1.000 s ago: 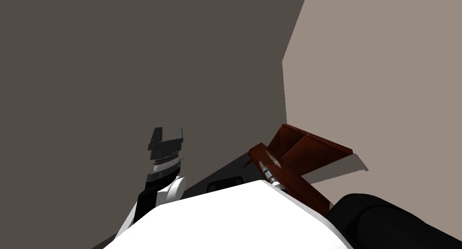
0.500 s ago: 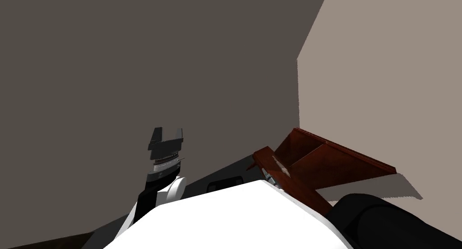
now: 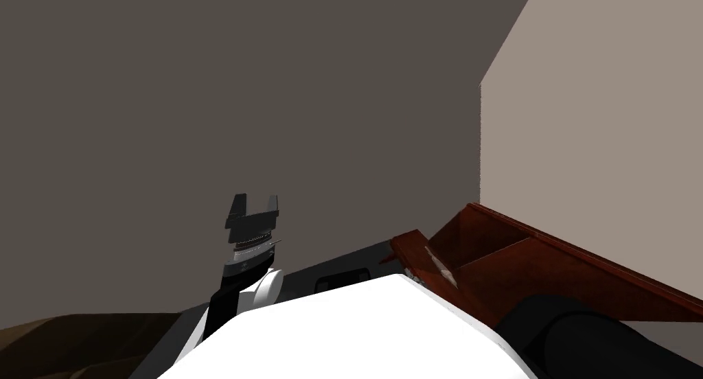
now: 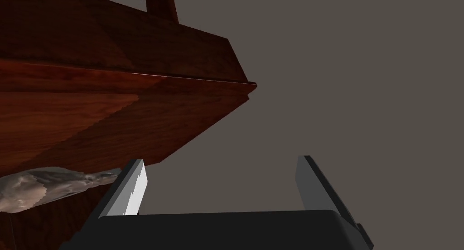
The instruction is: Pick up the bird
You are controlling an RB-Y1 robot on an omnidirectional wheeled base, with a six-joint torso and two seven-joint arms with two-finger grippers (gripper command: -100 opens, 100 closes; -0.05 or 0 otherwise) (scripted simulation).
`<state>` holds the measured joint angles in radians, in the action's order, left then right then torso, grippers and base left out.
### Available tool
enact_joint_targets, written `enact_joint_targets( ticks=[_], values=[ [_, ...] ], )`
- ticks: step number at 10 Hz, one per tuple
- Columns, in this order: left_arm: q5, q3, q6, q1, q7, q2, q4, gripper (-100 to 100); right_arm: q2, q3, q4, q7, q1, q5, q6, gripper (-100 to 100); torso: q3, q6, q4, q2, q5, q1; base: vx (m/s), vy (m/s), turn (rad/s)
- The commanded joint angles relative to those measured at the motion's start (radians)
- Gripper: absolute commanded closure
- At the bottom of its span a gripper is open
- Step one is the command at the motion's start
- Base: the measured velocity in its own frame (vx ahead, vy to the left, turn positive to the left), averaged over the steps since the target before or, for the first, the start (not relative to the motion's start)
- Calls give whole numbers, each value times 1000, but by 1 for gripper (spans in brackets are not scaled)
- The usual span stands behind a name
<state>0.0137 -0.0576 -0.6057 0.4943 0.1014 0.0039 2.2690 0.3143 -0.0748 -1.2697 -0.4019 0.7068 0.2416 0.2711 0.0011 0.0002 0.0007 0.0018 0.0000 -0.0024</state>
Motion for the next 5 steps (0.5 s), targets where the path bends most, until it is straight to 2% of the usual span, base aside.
enact_joint_targets(
  ticks=[1,3,5],
  values=[
    [0,0,0,0,0,0,0,0,3,-4,42,-10,3,10,-11,-100,0,0,0,0,0,0,15,-20,155],
    [0,0,0,0,0,0,0,0,10,-15,99,-26,3,29,-23,-100,0,0,0,0,0,0,16,-18,214],
    [0,0,0,0,0,0,0,0,25,-41,184,-58,5,69,-48,-100,0,0,0,0,0,-1,15,-29,374]
  ],
)
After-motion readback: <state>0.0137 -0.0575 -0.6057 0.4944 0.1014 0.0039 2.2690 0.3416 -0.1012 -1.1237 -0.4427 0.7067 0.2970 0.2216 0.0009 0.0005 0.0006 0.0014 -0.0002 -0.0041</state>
